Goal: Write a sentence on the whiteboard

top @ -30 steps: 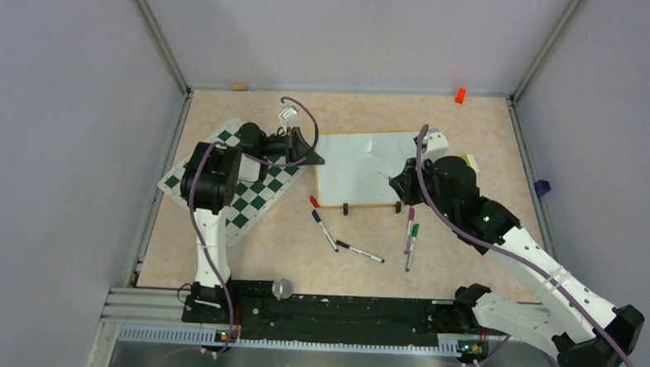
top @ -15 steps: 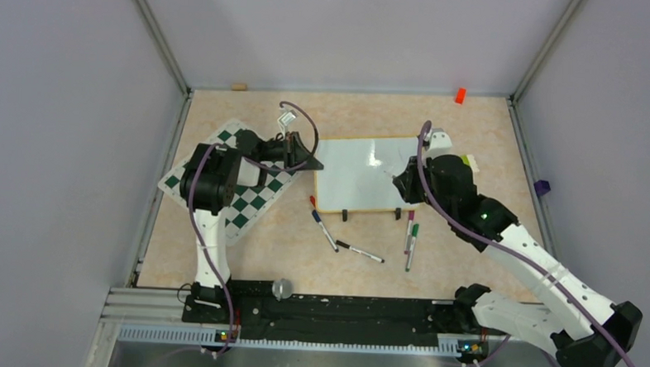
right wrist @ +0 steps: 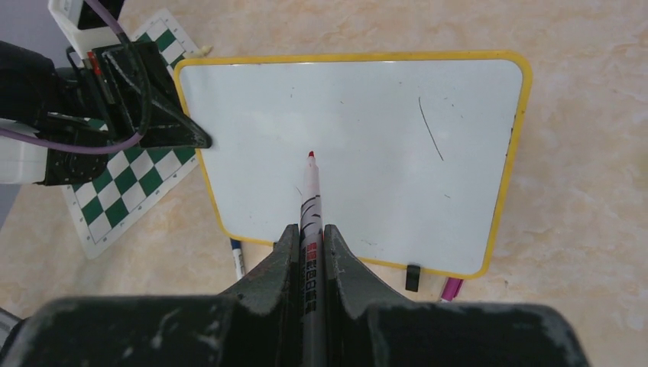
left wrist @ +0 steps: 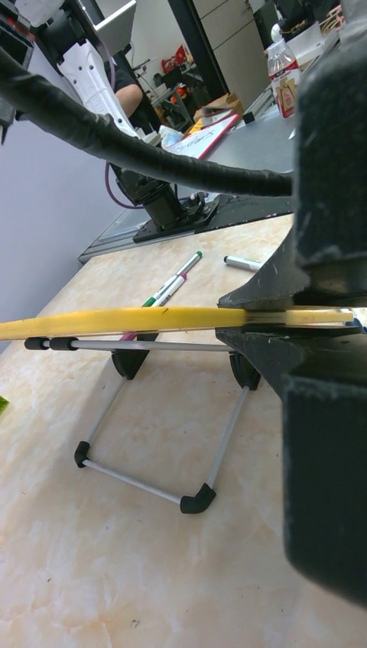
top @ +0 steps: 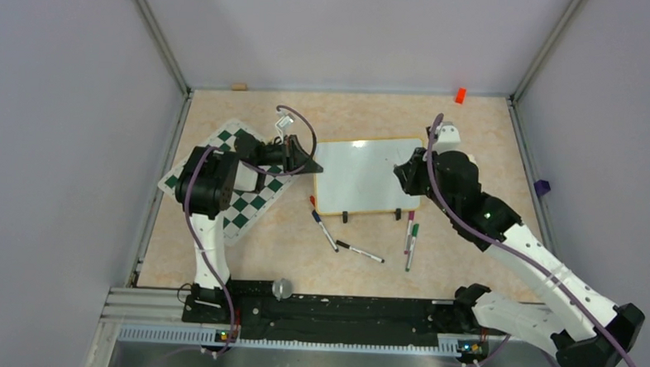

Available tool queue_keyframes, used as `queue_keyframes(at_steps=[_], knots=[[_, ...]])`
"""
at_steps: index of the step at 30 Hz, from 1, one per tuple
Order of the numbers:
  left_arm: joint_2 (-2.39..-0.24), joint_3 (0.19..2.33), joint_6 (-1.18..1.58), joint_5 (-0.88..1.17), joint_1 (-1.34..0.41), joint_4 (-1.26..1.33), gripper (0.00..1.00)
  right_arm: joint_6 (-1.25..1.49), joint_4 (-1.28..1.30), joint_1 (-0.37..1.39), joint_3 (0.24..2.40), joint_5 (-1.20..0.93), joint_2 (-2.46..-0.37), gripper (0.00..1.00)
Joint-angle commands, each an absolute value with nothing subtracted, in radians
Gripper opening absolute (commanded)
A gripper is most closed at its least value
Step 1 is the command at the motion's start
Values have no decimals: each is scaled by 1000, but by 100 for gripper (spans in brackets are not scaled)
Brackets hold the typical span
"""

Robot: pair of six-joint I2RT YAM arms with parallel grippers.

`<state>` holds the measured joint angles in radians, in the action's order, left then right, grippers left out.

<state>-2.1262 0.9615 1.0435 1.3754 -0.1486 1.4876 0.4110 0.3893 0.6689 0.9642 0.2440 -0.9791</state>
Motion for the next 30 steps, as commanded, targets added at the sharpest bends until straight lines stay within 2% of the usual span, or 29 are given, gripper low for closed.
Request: queue_keyframes(at_steps=[1, 10, 23, 30], knots=[[-2065, 964, 1023, 1340, -144, 1524, 0, 380, 269, 660, 924, 255, -878, 0], [-2065, 960, 1030, 1340, -144, 1541, 0, 446, 288, 659, 877, 313, -849, 0], [-2056, 976, 918, 1326, -147, 1377, 0, 459, 414, 660, 876, 347, -832, 0], [-2089, 987, 1040, 1345, -149, 1539, 0, 434, 480, 660, 914, 334, -896, 0]])
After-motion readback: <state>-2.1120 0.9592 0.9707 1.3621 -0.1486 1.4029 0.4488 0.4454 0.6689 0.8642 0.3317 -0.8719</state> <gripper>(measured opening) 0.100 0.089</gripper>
